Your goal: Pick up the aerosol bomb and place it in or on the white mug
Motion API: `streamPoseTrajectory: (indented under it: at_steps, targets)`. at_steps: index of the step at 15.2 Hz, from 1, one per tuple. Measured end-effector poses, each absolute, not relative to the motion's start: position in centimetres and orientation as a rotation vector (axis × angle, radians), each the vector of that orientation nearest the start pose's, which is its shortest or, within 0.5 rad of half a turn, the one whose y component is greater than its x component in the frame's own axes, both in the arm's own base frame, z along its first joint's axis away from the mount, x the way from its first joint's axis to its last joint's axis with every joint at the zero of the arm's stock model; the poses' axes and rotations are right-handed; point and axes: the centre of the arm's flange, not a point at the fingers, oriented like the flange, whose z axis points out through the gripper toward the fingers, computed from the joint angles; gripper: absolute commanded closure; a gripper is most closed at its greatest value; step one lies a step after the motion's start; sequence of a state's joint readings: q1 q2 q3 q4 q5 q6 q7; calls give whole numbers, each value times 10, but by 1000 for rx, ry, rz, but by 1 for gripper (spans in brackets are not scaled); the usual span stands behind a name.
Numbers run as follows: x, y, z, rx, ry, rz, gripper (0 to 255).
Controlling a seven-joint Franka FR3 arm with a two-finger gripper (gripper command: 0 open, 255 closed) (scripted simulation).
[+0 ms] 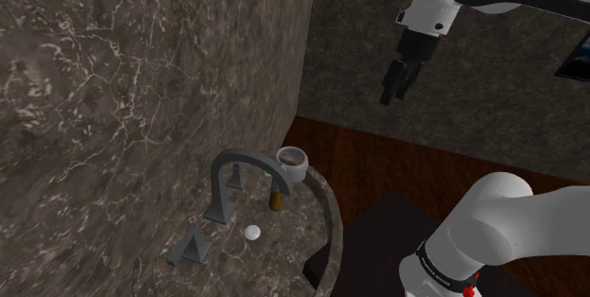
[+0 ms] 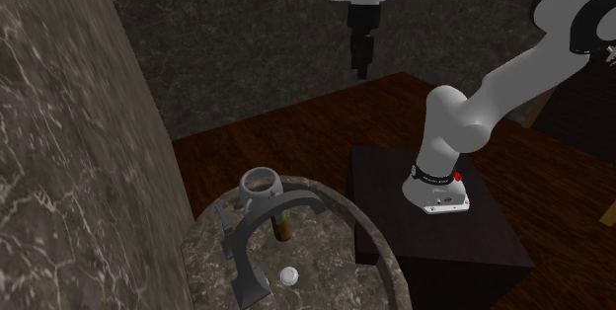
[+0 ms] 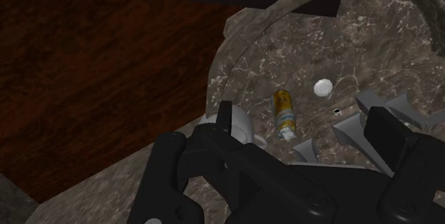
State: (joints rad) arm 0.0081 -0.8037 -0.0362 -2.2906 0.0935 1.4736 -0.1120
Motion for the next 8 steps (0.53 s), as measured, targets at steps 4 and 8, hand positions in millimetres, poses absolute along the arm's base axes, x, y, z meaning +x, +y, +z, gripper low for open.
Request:
streamPoseTrajectory:
  at_steps: [4,8]
  targets:
    - [305,9,596,-3026,-156,15,0]
    - [334,33,561,-3042,-154,21,0]
